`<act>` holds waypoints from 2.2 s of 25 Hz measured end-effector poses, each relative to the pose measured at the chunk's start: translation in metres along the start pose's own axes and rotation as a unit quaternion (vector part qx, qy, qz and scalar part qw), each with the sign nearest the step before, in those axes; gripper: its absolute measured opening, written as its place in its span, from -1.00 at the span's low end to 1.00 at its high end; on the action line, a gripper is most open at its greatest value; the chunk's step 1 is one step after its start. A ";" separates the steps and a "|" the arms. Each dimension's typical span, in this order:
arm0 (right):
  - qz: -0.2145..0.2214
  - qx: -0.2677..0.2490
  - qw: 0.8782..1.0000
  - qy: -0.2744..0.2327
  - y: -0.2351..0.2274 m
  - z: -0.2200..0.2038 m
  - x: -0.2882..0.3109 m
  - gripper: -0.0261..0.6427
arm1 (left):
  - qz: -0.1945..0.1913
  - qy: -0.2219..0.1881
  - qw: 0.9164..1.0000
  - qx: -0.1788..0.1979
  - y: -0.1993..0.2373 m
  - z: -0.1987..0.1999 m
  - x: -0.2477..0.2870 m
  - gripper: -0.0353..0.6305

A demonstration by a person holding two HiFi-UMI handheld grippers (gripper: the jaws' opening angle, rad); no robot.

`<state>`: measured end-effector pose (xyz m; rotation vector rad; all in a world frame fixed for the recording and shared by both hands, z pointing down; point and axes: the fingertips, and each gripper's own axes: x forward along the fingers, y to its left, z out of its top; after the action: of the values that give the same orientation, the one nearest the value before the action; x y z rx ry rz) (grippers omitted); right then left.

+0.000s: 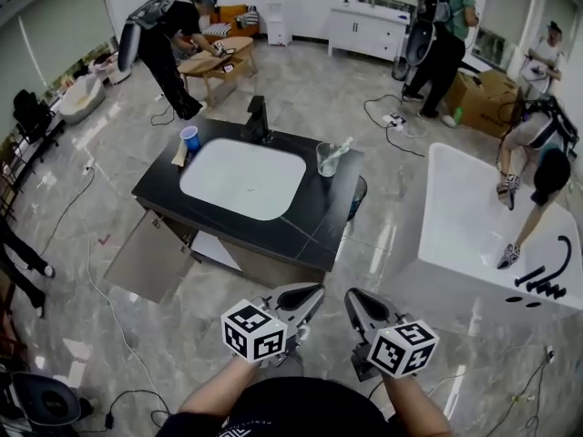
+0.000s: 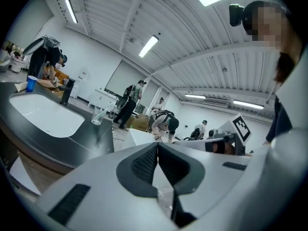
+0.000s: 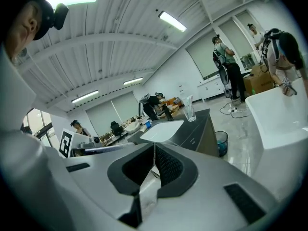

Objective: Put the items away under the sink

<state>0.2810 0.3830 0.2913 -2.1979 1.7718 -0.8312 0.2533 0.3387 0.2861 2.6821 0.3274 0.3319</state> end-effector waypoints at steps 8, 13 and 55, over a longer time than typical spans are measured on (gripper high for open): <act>-0.020 0.013 1.000 0.001 -0.006 0.017 0.054 -0.81 | -0.021 0.015 1.000 0.011 0.048 0.023 0.009 -0.87; -0.028 0.003 1.000 0.003 -0.006 0.032 0.091 -0.81 | -0.028 0.023 0.999 0.014 0.082 0.035 0.013 -0.87; -0.008 0.007 0.999 0.050 -0.148 0.124 0.219 -0.81 | 0.030 0.002 0.999 0.044 0.232 0.096 0.186 -0.40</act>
<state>0.4983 0.1912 0.3263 -2.2002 1.7908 -0.9707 0.4965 0.1485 0.3343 2.7834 0.2678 0.3473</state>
